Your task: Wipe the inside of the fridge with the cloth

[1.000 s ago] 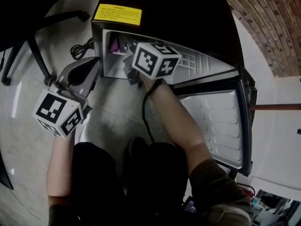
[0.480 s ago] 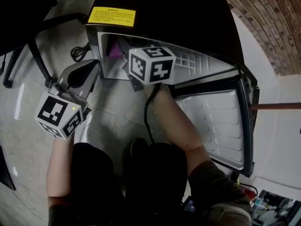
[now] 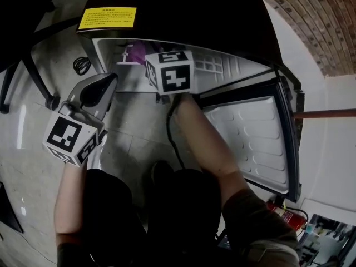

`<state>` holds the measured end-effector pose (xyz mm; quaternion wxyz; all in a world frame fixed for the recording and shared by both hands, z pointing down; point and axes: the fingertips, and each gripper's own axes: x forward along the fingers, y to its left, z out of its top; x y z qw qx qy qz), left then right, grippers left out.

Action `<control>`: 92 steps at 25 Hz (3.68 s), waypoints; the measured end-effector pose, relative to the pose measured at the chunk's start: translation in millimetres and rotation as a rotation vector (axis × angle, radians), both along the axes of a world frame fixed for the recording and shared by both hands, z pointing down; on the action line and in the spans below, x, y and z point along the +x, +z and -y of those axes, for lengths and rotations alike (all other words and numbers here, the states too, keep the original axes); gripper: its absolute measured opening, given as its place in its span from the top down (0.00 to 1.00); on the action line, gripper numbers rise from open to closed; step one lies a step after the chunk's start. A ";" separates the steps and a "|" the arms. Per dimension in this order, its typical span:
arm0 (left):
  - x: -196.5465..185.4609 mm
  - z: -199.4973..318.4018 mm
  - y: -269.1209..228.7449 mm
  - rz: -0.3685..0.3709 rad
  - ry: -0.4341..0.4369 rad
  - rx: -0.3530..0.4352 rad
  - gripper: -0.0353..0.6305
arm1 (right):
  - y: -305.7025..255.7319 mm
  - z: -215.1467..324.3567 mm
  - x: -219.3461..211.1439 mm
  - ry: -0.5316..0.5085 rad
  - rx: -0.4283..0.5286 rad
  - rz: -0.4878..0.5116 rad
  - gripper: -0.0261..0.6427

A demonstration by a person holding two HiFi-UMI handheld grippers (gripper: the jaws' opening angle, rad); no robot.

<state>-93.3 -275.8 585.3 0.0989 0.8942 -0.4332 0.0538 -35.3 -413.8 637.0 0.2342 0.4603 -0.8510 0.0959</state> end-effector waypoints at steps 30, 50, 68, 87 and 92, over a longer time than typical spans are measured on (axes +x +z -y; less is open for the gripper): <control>91.0 11.3 14.4 -0.070 0.180 0.009 0.92 | -74.6 -25.9 205.8 0.576 0.204 0.242 0.83; 77.3 -3.9 26.1 -0.054 0.201 0.012 0.92 | -5.7 -70.8 178.0 0.486 -0.061 0.390 0.83; -67.3 -8.5 103.3 0.058 -0.051 0.014 0.92 | 123.8 -83.9 -29.5 -0.129 -0.252 0.485 0.83; -71.1 -4.7 164.0 0.054 -0.057 -0.095 0.92 | 191.3 -15.4 -73.0 -0.090 -0.181 0.197 0.83; -68.5 -7.8 172.9 0.060 -0.040 -0.131 0.92 | 204.8 -10.1 -71.2 -0.089 -0.181 0.012 0.83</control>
